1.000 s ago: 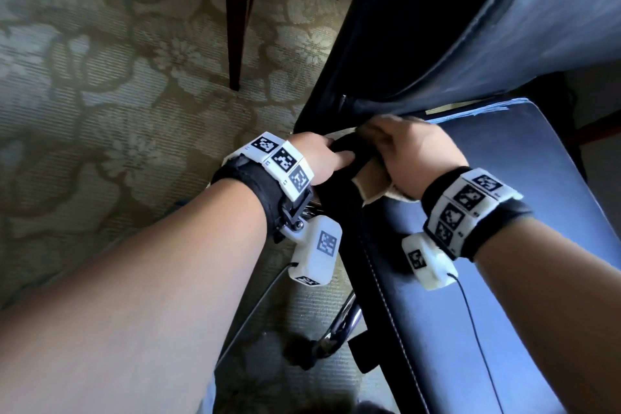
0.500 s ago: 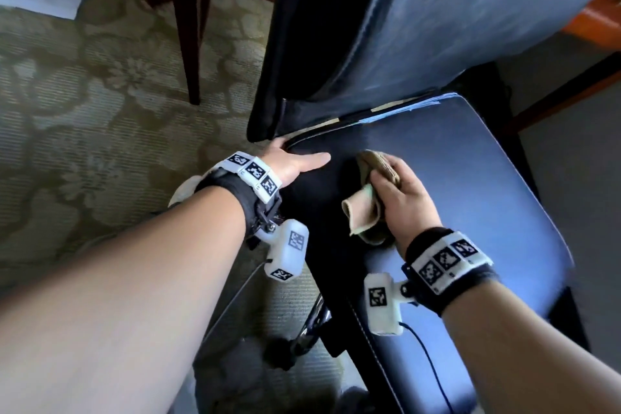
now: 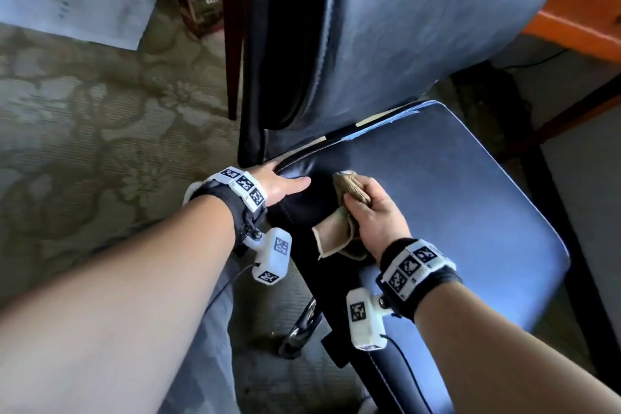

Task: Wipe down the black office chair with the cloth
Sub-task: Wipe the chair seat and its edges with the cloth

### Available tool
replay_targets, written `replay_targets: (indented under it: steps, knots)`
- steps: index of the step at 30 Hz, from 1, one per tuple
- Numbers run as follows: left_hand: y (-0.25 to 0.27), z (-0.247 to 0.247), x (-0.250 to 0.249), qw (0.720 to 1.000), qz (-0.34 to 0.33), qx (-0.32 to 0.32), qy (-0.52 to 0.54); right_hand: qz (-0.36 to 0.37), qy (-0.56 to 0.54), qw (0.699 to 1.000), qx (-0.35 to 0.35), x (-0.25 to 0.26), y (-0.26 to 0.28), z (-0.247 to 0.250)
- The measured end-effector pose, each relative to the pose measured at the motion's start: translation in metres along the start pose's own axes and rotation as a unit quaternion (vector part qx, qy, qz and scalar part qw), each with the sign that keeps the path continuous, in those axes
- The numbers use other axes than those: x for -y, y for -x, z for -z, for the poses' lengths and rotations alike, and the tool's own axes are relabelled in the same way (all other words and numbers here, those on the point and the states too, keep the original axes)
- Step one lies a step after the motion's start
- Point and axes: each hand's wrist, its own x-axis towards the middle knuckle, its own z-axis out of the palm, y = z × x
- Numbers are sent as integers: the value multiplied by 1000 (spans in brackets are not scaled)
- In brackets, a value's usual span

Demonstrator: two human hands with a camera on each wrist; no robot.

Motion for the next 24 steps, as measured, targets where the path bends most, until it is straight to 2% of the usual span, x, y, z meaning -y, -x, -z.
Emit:
replay_targets:
  steps: [3, 8, 13, 15, 18, 21, 24]
  knots:
    - [14, 19, 21, 999, 42, -8, 2, 16, -31, 999, 30, 5, 16, -21]
    - [35, 52, 43, 992, 110, -19, 63, 24, -94, 994, 51, 16, 34, -61]
    - [37, 64, 43, 989, 72, -124, -39, 11, -138, 987, 79, 29, 33, -79]
    - [38, 62, 37, 987, 75, -138, -45, 21, -137, 986, 91, 36, 23, -70]
    - [39, 53, 21, 981, 62, -158, -97, 48, -121, 990, 46, 39, -1, -37]
    - [38, 41, 2, 963, 24, -195, -186, 35, -130, 991, 6, 23, -18, -4]
    - [36, 34, -10, 958, 15, -181, -222, 9, -148, 989, 18, 8, -16, 5]
